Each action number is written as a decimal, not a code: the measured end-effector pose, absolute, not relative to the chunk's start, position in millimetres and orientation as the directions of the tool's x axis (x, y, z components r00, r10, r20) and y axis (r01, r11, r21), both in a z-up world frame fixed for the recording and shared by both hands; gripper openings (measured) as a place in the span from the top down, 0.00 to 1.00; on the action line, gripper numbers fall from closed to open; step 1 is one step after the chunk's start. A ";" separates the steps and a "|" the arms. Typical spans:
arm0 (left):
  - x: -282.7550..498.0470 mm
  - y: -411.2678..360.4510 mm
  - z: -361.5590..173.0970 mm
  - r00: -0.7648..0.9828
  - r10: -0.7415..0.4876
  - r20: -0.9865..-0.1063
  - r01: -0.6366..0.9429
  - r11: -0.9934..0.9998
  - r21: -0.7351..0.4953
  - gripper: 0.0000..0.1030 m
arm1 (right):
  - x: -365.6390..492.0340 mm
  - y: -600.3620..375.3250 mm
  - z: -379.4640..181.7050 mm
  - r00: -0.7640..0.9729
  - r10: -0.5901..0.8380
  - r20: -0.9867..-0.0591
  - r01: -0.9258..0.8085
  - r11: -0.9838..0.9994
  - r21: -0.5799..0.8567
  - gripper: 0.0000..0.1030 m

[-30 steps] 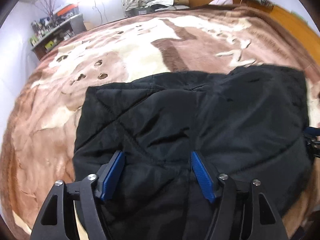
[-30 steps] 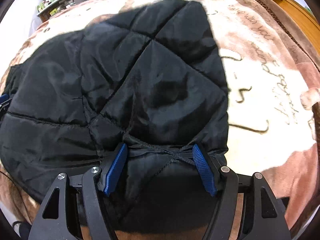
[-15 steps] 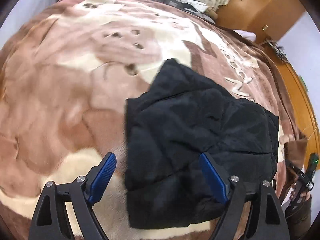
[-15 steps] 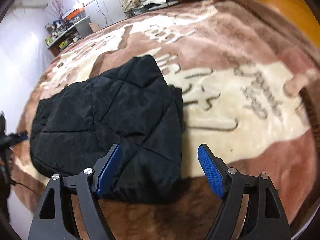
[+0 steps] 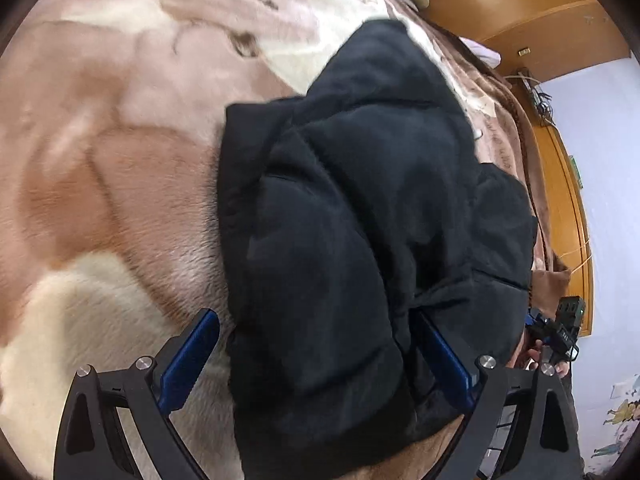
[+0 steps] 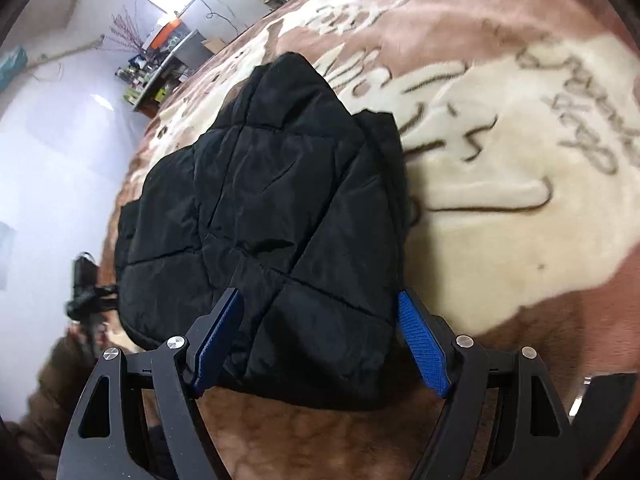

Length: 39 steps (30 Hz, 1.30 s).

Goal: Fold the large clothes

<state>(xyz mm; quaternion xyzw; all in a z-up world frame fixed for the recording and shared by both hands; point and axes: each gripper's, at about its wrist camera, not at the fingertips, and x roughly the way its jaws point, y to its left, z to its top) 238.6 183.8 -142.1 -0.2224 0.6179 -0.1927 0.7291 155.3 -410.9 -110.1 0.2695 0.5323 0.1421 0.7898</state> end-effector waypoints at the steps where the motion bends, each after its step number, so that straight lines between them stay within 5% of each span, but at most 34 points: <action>1: 241.4 182.9 -149.0 0.148 -0.581 -0.800 -0.005 0.809 -0.588 0.05 | 158.0 -411.1 -114.9 0.385 0.516 -0.765 0.072 0.810 0.582 0.24; 16: 250.7 161.1 -181.0 0.060 -0.564 -0.824 -0.023 0.824 -0.566 0.00 | 180.8 -417.8 -140.0 0.330 0.636 -0.698 0.037 0.730 0.683 0.24; 21: 255.2 146.8 -180.3 0.056 -0.550 -0.833 -0.015 0.834 -0.551 0.00 | 203.9 -412.4 -161.5 0.257 0.630 -0.733 0.030 0.753 0.658 0.01; 31: 264.3 121.7 -181.4 0.048 -0.497 -0.866 -0.005 0.867 -0.498 0.00 | 222.6 -380.1 -185.6 0.174 0.685 -0.707 -0.007 0.719 0.695 0.01; 39: 264.6 88.8 -171.9 0.059 -0.393 -0.918 -0.016 0.919 -0.395 0.00 | 212.2 -357.6 -157.8 0.216 0.553 -0.804 -0.034 0.828 0.560 0.25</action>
